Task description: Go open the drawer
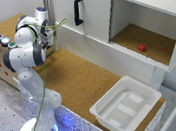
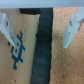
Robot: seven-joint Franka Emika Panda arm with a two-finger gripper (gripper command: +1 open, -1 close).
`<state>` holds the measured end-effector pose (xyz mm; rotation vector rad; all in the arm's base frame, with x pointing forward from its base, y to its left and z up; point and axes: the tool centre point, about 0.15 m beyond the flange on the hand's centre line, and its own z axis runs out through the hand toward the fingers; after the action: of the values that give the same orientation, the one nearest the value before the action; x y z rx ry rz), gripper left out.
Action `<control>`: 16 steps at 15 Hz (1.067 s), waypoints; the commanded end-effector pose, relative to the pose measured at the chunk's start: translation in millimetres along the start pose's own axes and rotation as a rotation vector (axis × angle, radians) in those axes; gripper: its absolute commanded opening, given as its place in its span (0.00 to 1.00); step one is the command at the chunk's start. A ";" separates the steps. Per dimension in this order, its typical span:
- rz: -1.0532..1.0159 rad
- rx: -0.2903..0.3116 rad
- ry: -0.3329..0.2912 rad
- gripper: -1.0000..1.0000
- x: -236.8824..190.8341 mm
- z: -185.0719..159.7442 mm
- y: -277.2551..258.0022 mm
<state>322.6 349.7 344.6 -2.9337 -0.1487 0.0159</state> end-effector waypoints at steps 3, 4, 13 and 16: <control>-0.004 0.243 0.115 1.00 -18.1 31.8 33.2; -0.018 0.245 0.107 1.00 -14.7 33.3 31.3; -0.070 0.256 0.057 1.00 11.3 41.0 13.4; -0.031 0.259 0.026 1.00 13.7 49.7 7.5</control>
<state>328.4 339.4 314.0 -2.7435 -0.1966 -0.0480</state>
